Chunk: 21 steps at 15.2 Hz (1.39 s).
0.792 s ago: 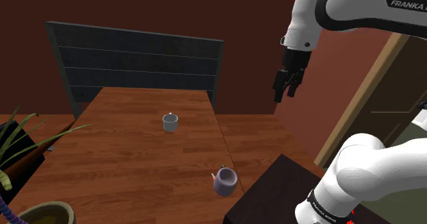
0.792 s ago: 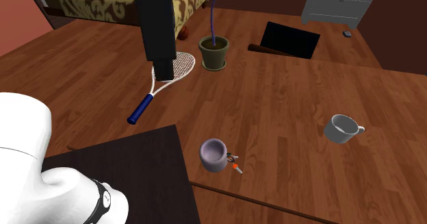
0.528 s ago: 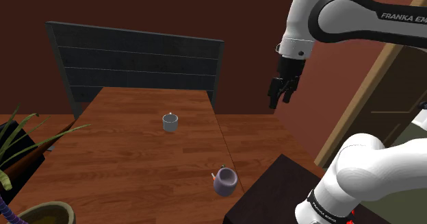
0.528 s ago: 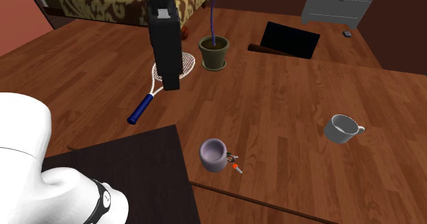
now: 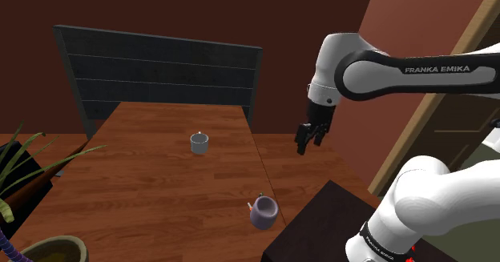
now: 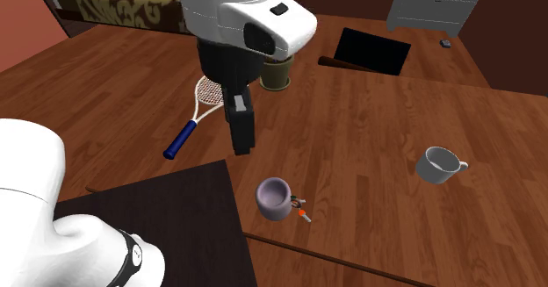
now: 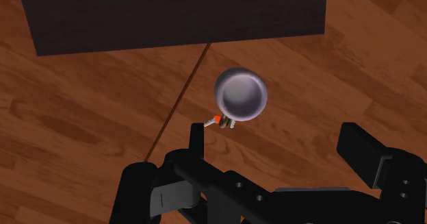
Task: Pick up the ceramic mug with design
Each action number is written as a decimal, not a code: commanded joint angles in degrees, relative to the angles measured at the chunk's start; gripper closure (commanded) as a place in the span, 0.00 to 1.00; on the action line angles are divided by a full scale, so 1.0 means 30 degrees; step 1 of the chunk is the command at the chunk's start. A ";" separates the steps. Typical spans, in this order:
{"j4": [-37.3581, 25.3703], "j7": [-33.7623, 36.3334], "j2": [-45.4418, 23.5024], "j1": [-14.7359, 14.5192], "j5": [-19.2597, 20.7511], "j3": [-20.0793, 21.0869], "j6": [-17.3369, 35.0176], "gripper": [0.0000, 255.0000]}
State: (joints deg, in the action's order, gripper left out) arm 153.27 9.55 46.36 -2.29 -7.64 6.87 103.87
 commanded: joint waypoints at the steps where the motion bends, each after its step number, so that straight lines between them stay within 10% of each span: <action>1: 0.0865 0.0336 -0.0656 -0.0195 -0.0379 0.0489 0.1737 0.00; 15: 0.3439 0.1951 -1.0479 -0.0415 -0.1419 0.3252 1.5177 0.00; 21: 0.2279 0.5410 -1.6899 0.0424 0.2588 0.3795 2.0714 0.00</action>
State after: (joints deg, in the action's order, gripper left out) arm 160.85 22.81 -1.18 -1.06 -3.18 18.23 163.32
